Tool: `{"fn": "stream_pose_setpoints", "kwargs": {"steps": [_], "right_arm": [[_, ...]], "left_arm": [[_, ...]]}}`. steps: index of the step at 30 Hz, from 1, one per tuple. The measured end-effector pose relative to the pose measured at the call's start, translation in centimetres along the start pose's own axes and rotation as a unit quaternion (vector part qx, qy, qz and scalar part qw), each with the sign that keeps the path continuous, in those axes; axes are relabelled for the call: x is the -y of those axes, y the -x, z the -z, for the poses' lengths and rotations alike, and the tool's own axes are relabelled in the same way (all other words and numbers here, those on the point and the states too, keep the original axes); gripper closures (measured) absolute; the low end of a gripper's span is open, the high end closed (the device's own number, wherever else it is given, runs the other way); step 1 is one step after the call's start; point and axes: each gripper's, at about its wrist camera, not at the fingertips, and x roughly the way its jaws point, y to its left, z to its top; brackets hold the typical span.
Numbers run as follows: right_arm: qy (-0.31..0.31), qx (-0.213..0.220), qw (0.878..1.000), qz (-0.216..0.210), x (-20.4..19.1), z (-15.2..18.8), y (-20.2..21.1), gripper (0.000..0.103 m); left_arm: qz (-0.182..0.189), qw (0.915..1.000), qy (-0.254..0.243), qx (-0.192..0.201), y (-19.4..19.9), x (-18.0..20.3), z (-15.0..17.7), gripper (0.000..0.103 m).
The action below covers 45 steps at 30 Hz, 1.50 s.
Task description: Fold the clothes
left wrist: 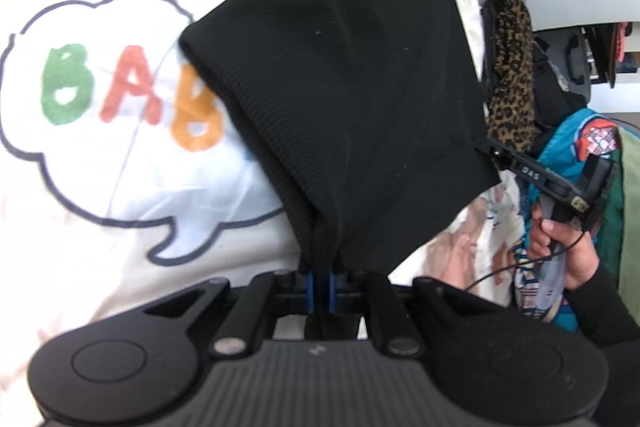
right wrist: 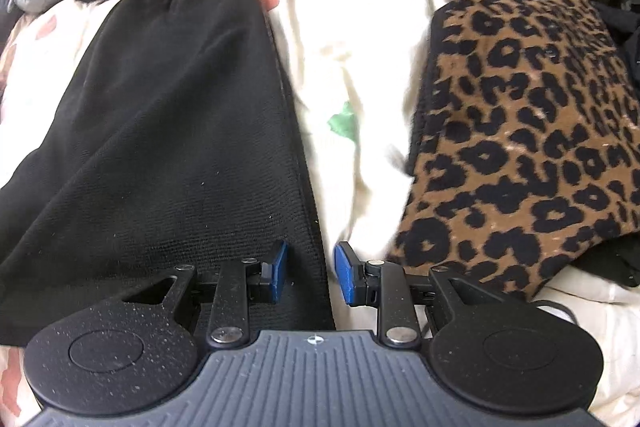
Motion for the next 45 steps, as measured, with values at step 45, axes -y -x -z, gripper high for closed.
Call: {"fn": "stream_pose_setpoints", "kwargs": {"steps": [45], "right_arm": [[-0.22, -0.097, 0.944, -0.226, 5.2, -1.5, -3.4, 0.101]], "left_arm": [[-0.003, 0.9999, 0.007, 0.013, 2.8, 0.1, 0.1, 0.096]]}}
